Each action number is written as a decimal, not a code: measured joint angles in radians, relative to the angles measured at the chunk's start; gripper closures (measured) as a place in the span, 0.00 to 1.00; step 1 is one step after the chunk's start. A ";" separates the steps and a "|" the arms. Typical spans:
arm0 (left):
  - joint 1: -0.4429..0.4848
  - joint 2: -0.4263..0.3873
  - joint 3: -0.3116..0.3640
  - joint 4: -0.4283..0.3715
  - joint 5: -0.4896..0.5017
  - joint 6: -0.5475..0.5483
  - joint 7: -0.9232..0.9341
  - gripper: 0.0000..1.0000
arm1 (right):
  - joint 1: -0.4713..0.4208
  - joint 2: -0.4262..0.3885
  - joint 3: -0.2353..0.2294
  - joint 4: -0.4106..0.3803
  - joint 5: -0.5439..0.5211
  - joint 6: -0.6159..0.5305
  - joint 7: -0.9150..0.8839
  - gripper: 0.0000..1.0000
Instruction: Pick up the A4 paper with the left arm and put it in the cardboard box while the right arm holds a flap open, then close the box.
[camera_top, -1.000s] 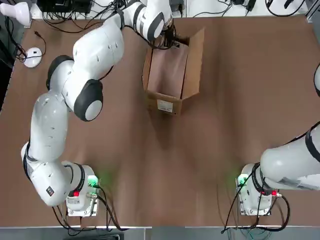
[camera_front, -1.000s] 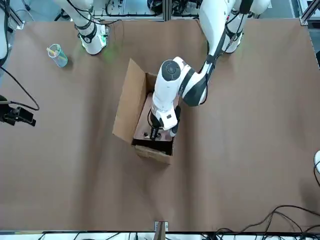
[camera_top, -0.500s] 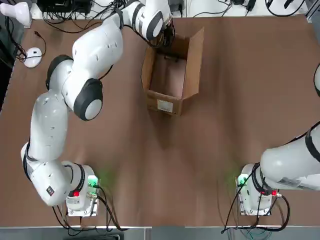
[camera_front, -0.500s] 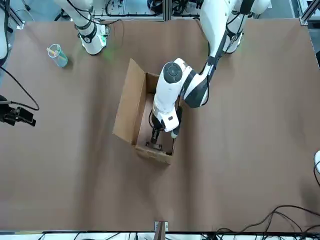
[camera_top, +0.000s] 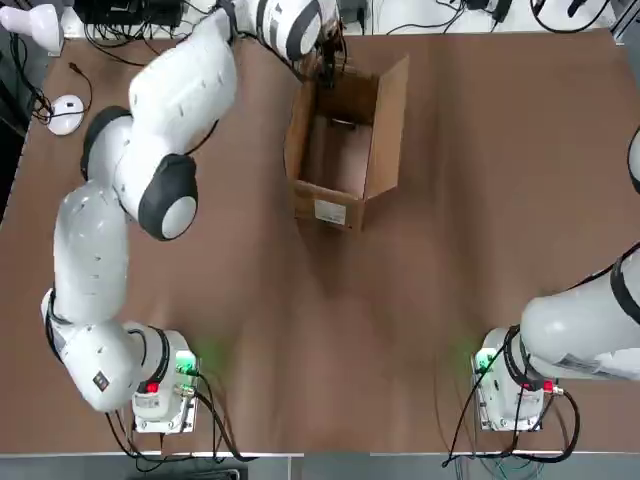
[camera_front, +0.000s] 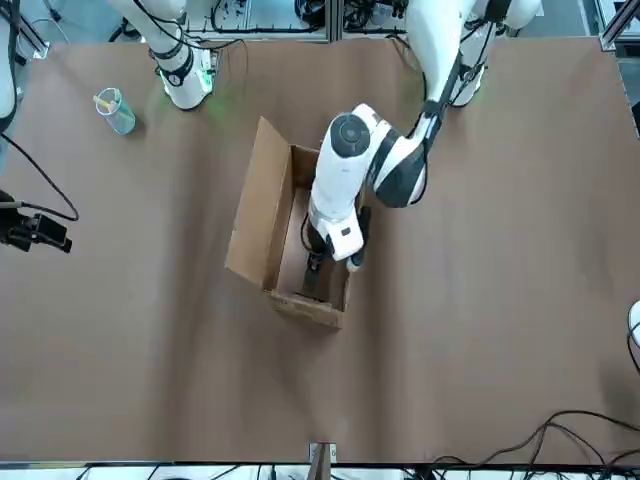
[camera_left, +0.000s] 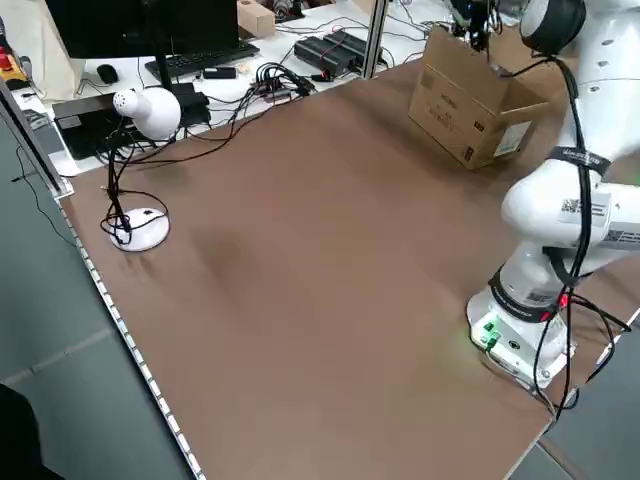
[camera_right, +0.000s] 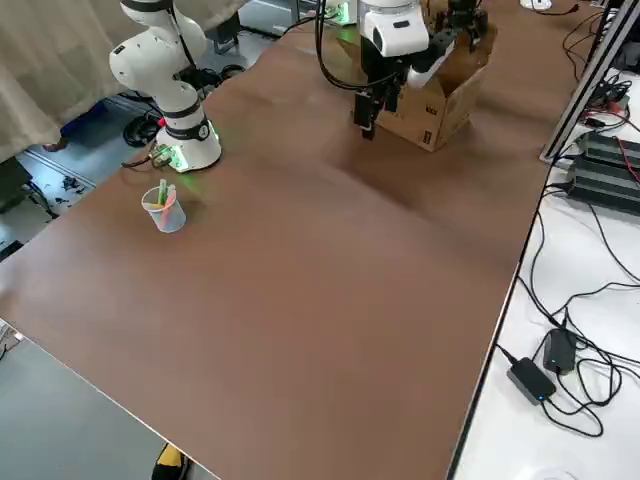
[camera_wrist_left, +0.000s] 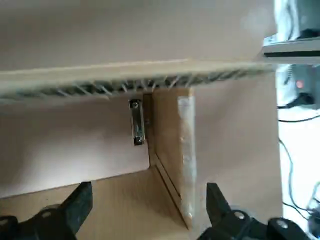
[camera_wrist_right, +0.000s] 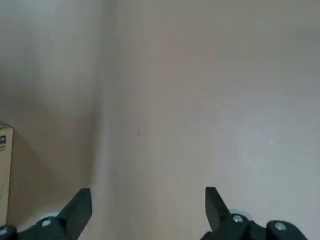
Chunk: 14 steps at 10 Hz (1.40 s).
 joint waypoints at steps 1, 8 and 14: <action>0.006 -0.064 0.001 0.003 0.000 -0.073 0.000 0.00 | 0.000 0.001 0.000 -0.002 0.036 0.000 0.000 0.00; 0.238 -0.168 0.008 -0.060 -0.150 -0.363 0.318 0.77 | 0.003 0.075 0.008 -0.185 0.419 -0.029 -0.225 0.04; 0.136 -0.011 -0.053 -0.042 -0.226 -0.203 0.236 0.99 | 0.147 0.086 0.018 -0.392 0.721 0.012 -0.263 0.59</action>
